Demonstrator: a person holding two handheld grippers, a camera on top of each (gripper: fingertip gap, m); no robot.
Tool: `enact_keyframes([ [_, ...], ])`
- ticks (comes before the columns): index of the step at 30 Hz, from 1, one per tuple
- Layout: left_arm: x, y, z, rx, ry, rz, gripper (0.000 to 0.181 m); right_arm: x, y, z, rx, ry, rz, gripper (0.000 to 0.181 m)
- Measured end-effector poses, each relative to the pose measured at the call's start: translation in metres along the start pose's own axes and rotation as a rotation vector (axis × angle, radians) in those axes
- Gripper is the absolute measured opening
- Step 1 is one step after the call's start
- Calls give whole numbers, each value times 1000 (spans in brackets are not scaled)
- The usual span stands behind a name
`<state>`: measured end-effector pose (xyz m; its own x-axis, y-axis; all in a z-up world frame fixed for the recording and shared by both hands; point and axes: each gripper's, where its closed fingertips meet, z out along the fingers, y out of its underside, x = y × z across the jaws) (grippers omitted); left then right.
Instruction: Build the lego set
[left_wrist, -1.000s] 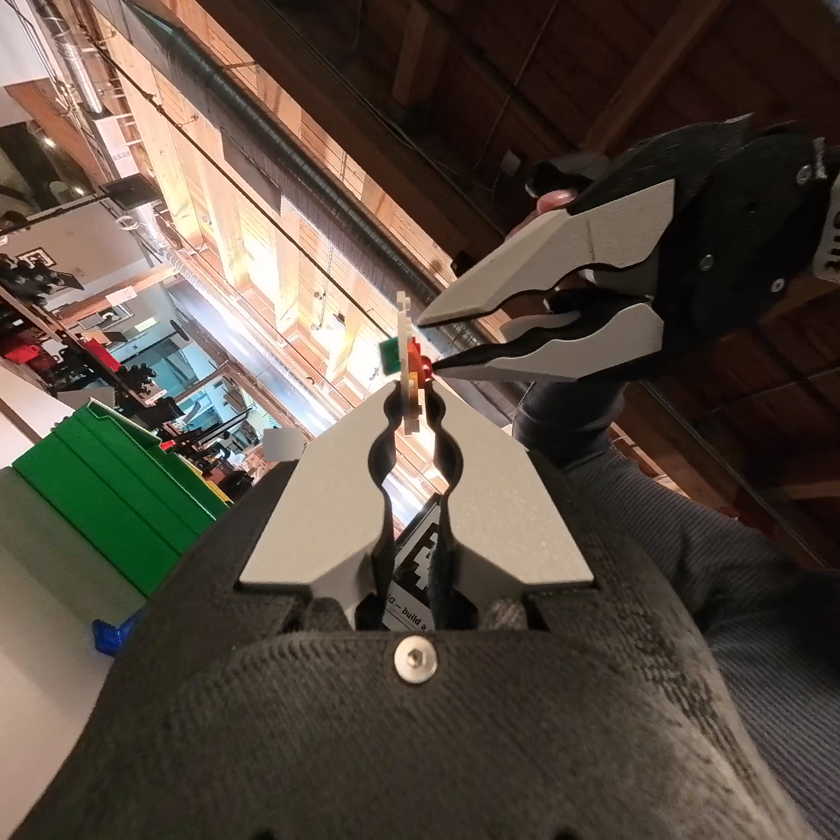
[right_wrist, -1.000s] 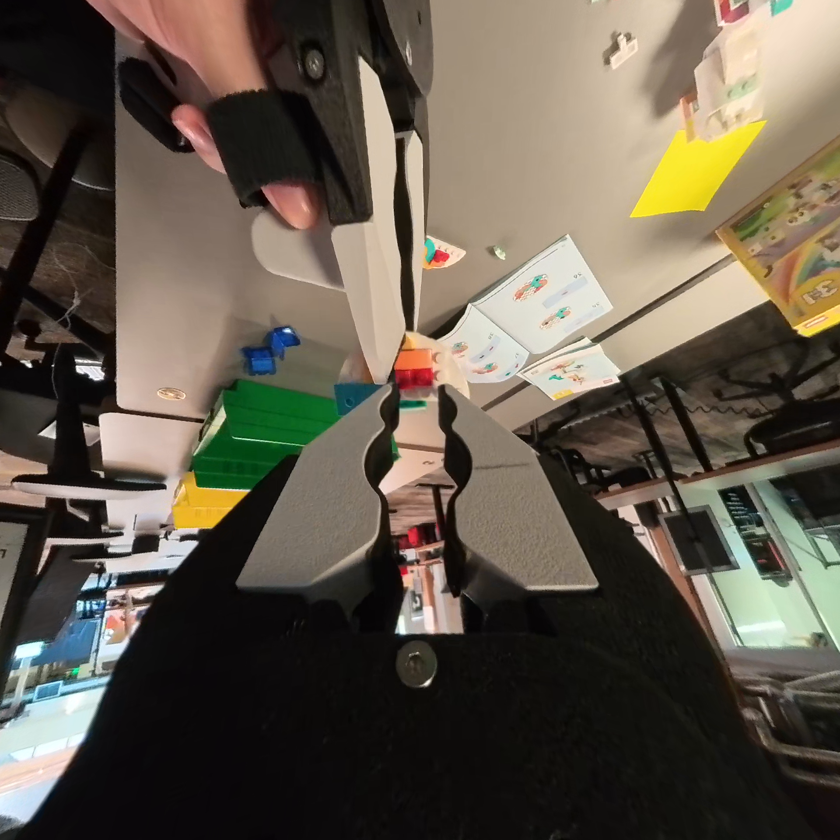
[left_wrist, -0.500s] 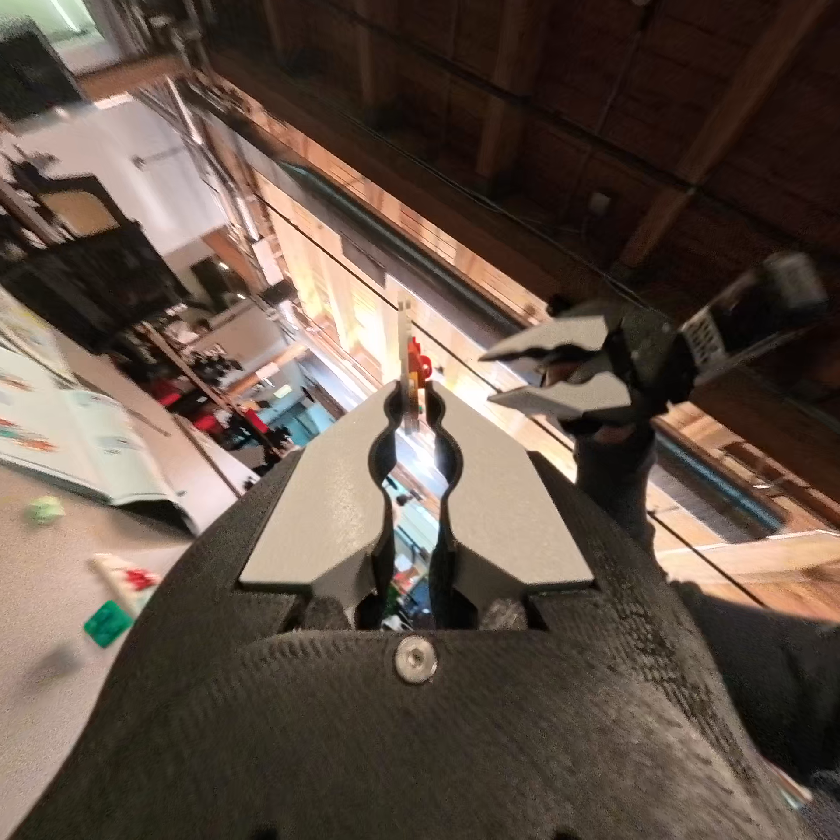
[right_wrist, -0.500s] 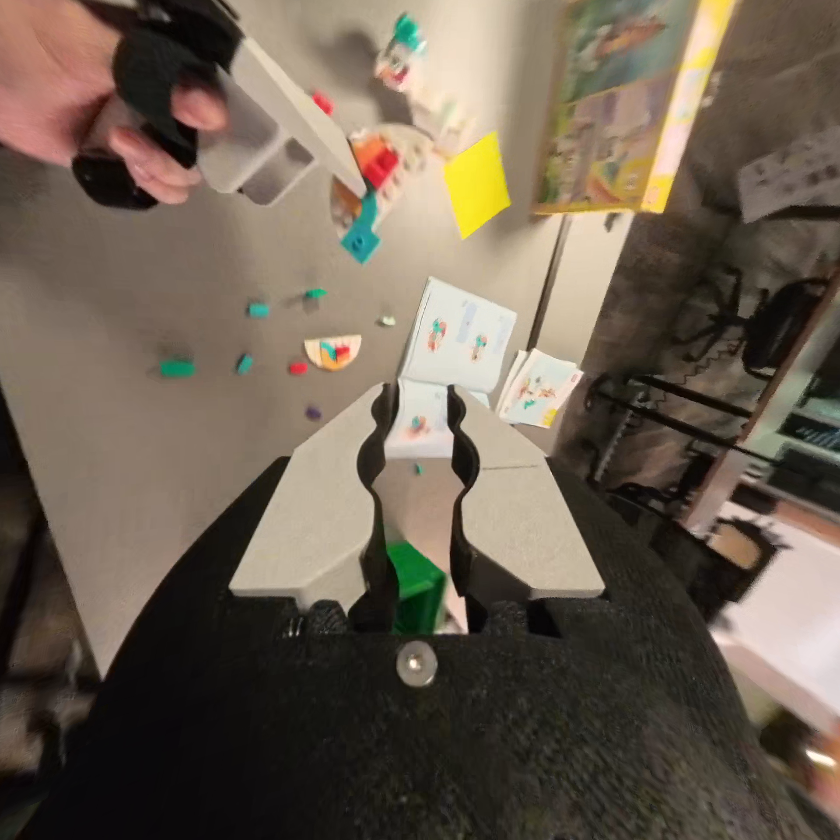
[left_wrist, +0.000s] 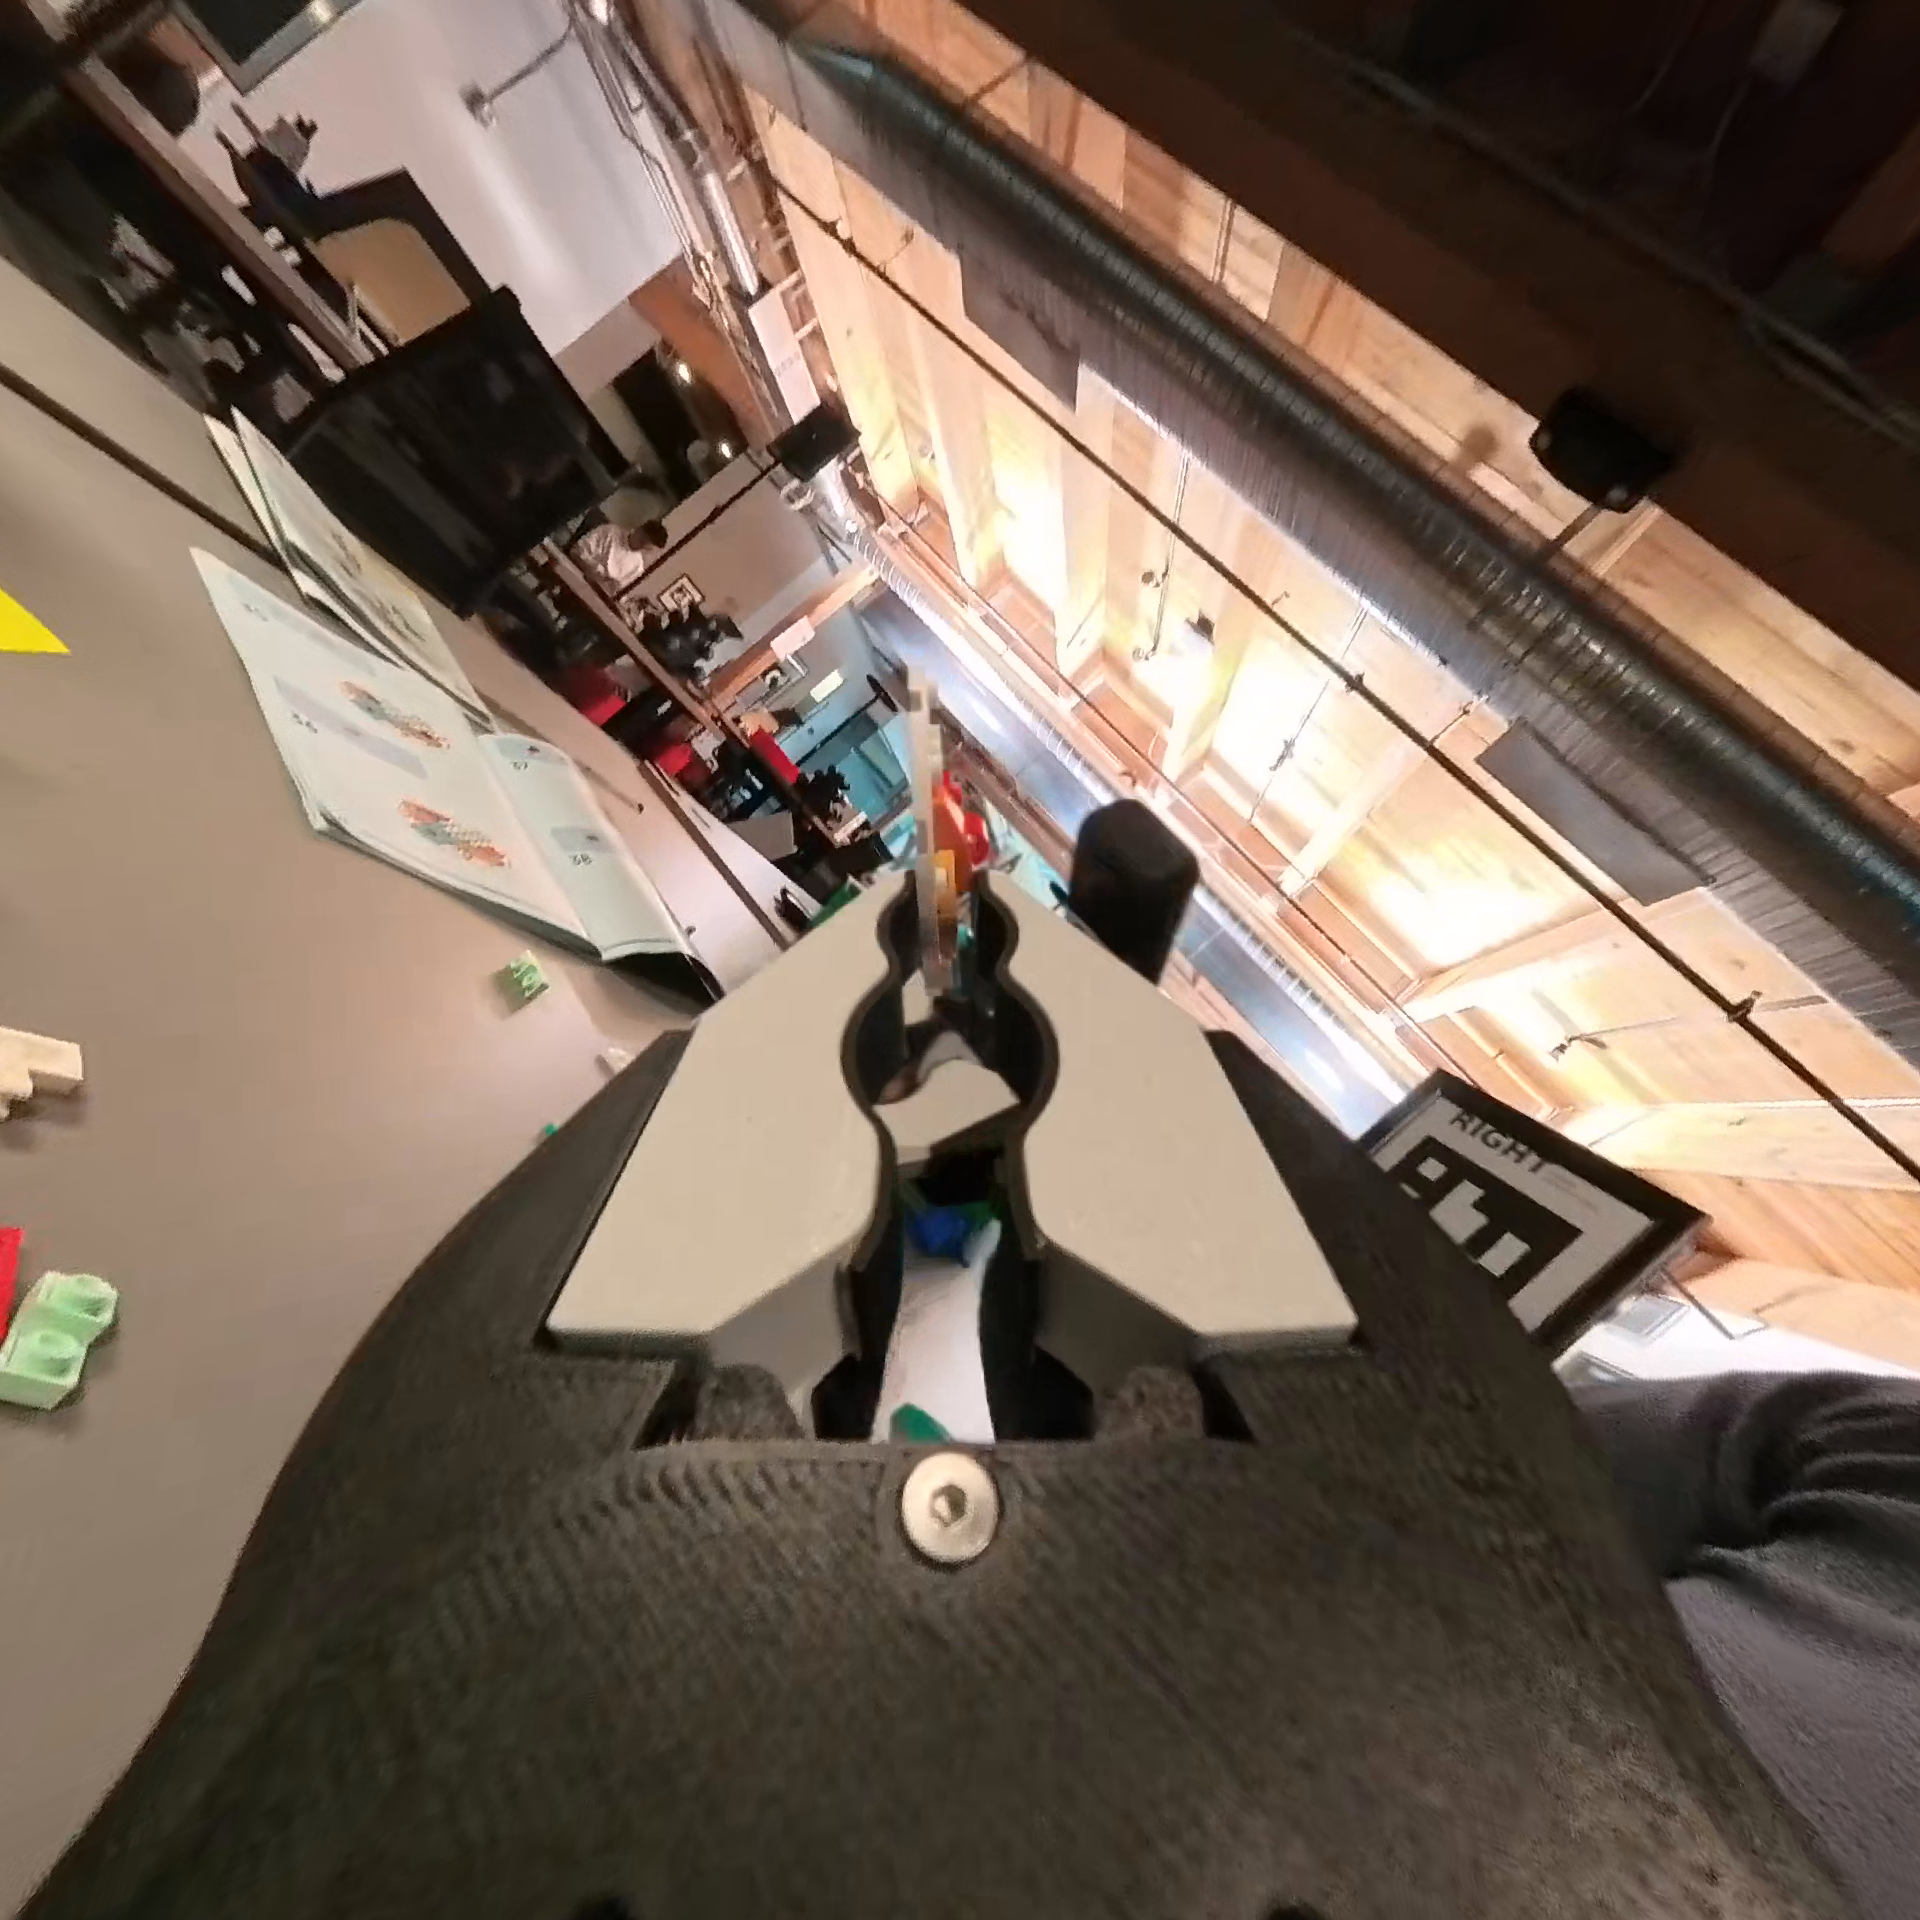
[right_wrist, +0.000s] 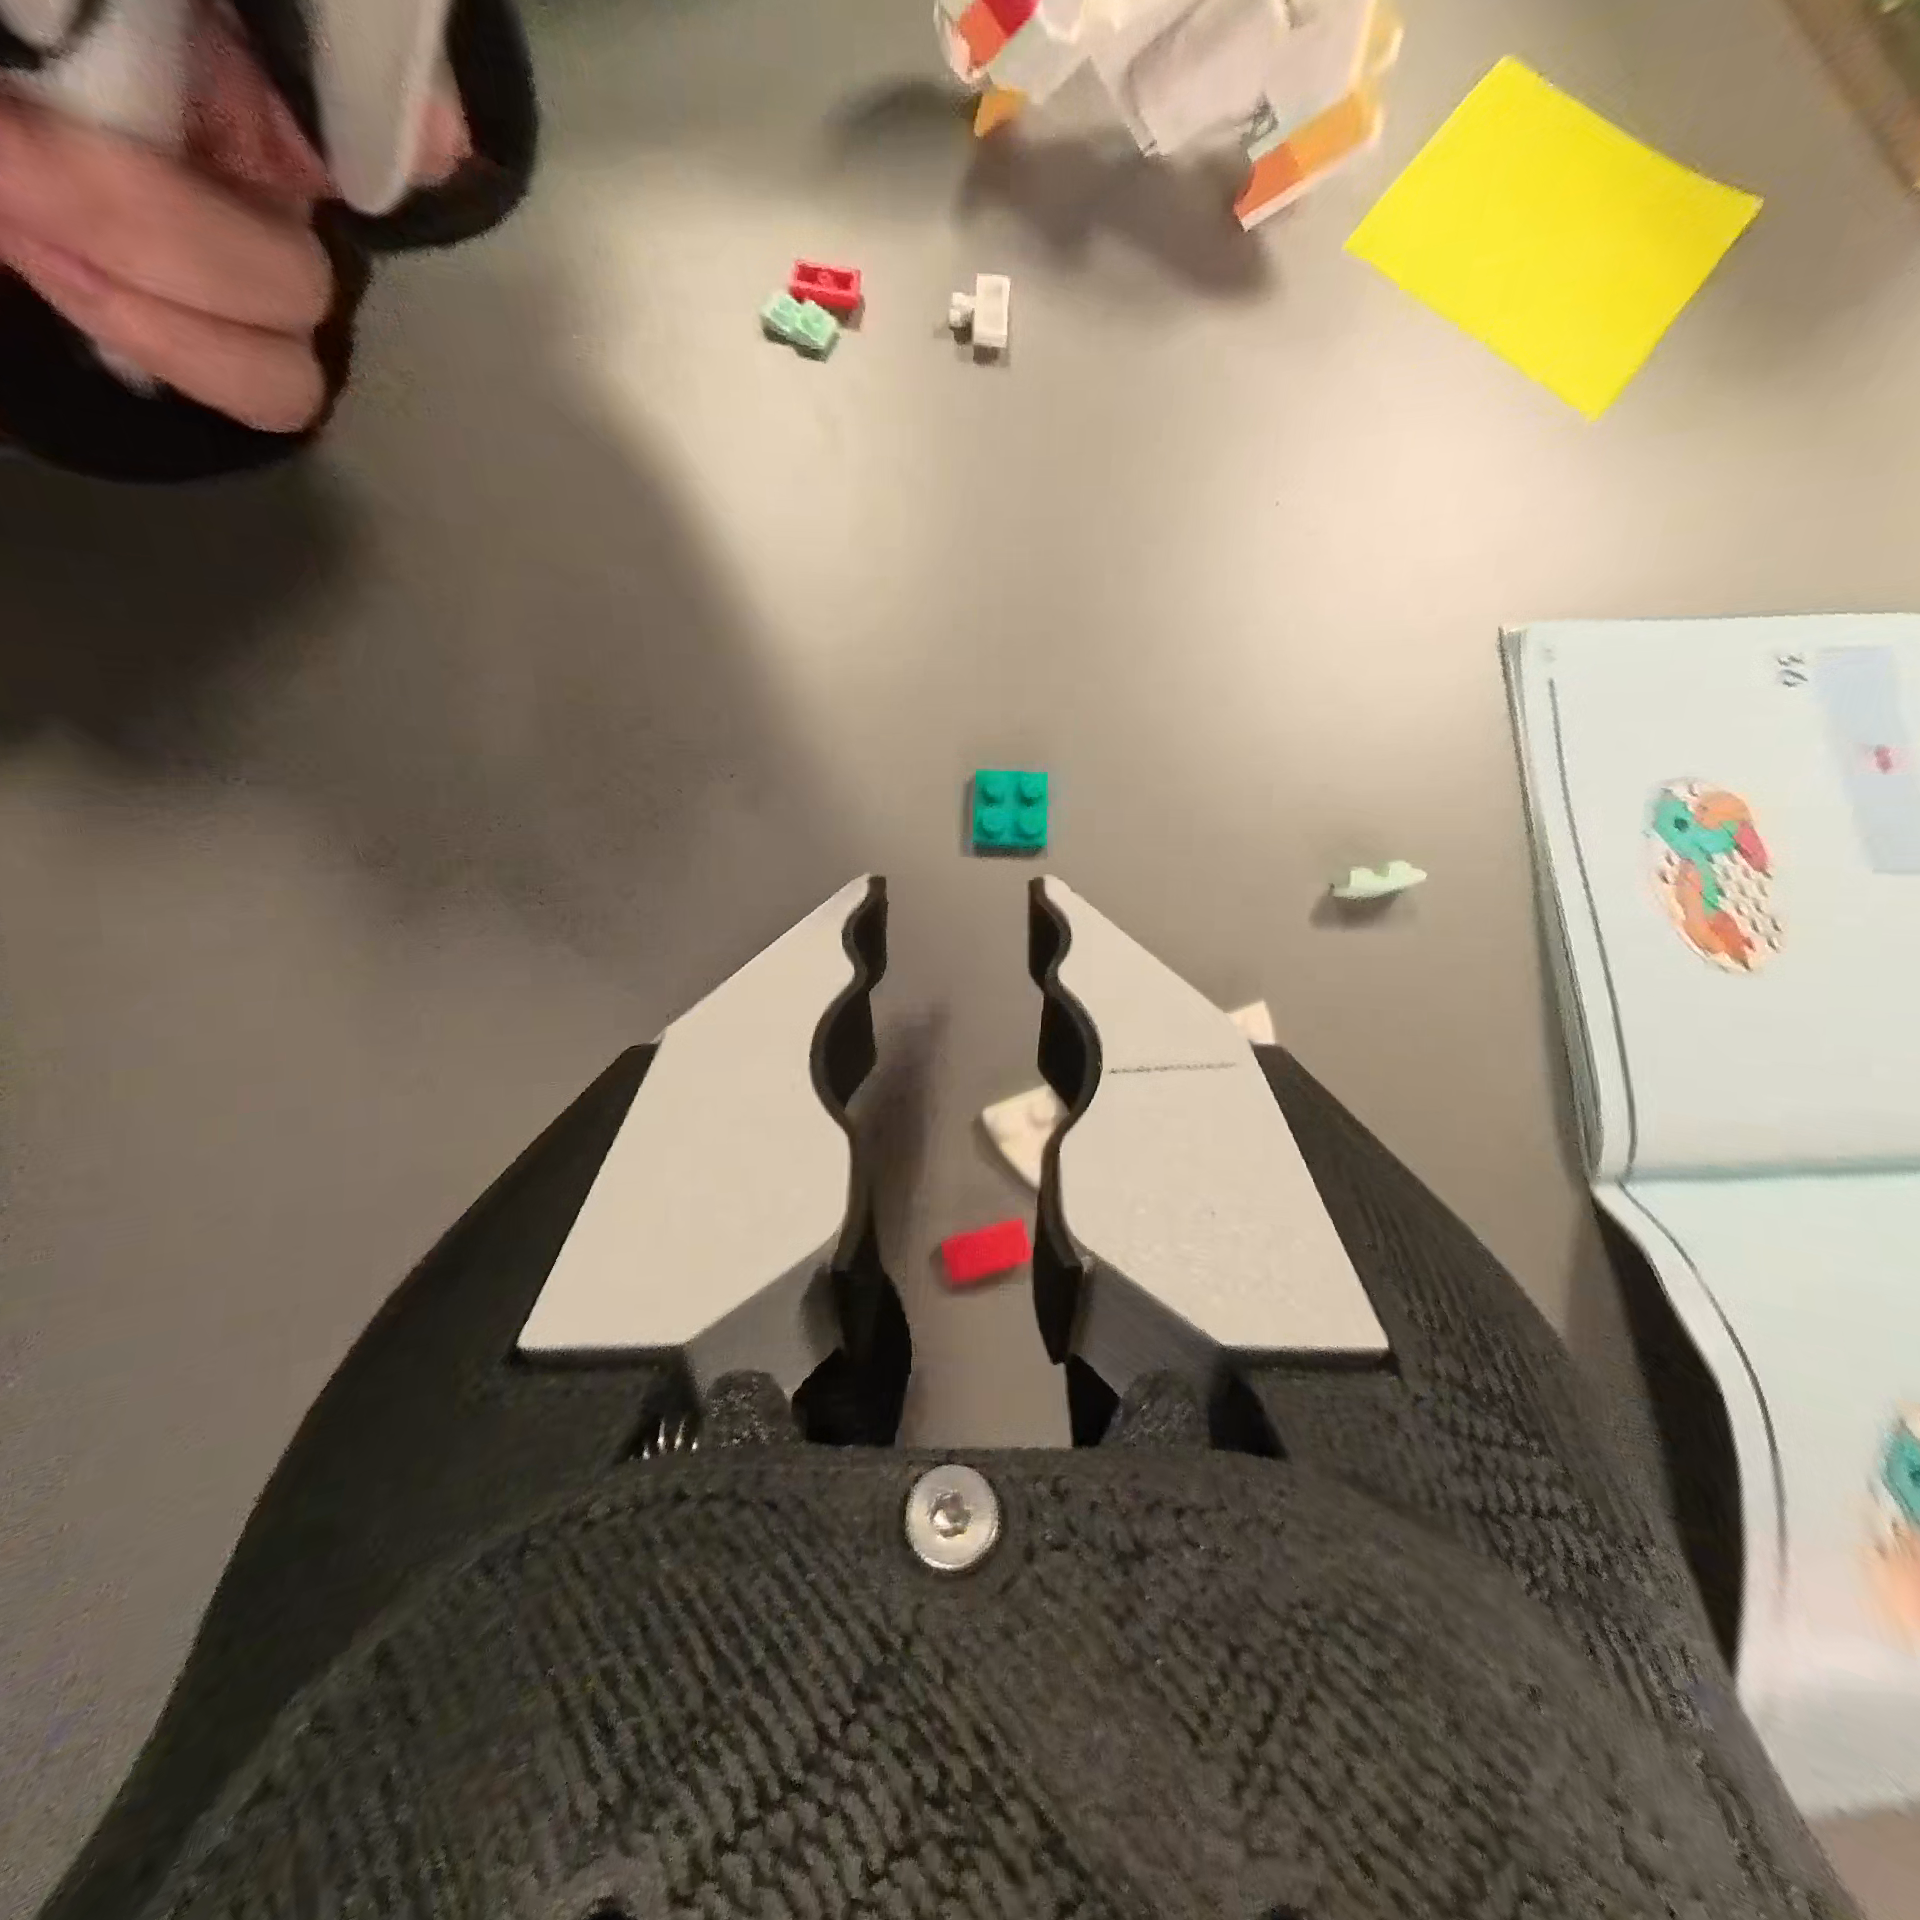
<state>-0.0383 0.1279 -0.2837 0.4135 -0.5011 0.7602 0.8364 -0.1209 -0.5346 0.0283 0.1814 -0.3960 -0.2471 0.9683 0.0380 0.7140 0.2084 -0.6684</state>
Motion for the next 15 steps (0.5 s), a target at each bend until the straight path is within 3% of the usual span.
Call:
enact_keyframes([
  [8,-2,9,4,-21,75,-165,7,7,-1,27,-16,-114,-40,25],
  [11,-8,17,5,-62,32,-190,8,6,-2,28,-15,-144,-50,14],
  [15,-8,42,0,-166,1,-307,7,-2,-5,14,-26,-154,-108,13],
])
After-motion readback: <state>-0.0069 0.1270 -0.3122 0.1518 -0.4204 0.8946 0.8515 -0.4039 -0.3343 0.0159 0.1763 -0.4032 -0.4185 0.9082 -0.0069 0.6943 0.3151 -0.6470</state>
